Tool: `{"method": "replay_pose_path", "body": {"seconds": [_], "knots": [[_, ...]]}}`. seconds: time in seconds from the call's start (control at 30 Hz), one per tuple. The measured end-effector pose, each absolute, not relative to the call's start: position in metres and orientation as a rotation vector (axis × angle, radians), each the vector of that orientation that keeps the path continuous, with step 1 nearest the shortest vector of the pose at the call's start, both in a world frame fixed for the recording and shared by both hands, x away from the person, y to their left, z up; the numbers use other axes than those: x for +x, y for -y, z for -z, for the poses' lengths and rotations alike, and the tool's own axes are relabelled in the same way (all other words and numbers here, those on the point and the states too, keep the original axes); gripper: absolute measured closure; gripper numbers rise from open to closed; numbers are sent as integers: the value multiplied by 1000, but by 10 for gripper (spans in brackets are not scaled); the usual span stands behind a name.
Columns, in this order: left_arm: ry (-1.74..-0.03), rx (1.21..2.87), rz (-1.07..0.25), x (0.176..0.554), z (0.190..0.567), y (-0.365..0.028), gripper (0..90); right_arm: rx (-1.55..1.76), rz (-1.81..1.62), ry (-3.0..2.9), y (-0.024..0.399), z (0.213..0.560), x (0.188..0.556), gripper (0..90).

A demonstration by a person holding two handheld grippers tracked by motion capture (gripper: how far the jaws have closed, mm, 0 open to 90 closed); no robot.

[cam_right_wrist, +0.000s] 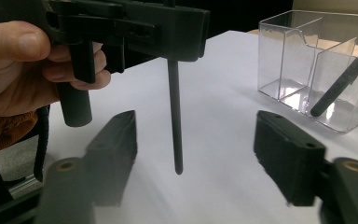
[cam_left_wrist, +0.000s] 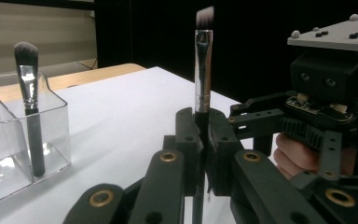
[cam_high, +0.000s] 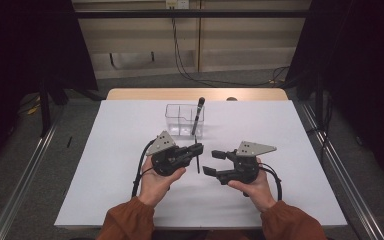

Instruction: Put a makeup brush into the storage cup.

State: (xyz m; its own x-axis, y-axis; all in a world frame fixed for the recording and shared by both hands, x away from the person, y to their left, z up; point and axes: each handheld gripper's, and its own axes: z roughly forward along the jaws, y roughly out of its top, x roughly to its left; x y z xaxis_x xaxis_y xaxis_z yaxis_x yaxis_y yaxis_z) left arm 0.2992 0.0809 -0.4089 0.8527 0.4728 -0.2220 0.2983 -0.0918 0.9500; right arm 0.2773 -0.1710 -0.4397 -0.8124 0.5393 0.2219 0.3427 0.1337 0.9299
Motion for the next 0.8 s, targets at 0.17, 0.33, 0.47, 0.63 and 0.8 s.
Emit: {"method": "replay_pose_path", "body": {"seconds": [0.17, 0.33, 0.47, 0.63, 0.8], "knots": [[-613, 1686, -163, 300, 409, -84, 854, 892, -1757, -2218, 173, 438, 277, 125], [-624, 1676, -171, 301, 409, -89, 854, 898, -1770, -2210, 178, 438, 277, 58], [-629, 1676, -171, 301, 408, -93, 854, 913, -1717, -2190, 183, 437, 274, 69], [-633, 1674, -178, 301, 407, -96, 854, 957, -1679, -2132, 195, 434, 271, 69], [-641, 1669, -184, 303, 405, -101, 854, 985, -1671, -2091, 208, 434, 268, 66]]}}
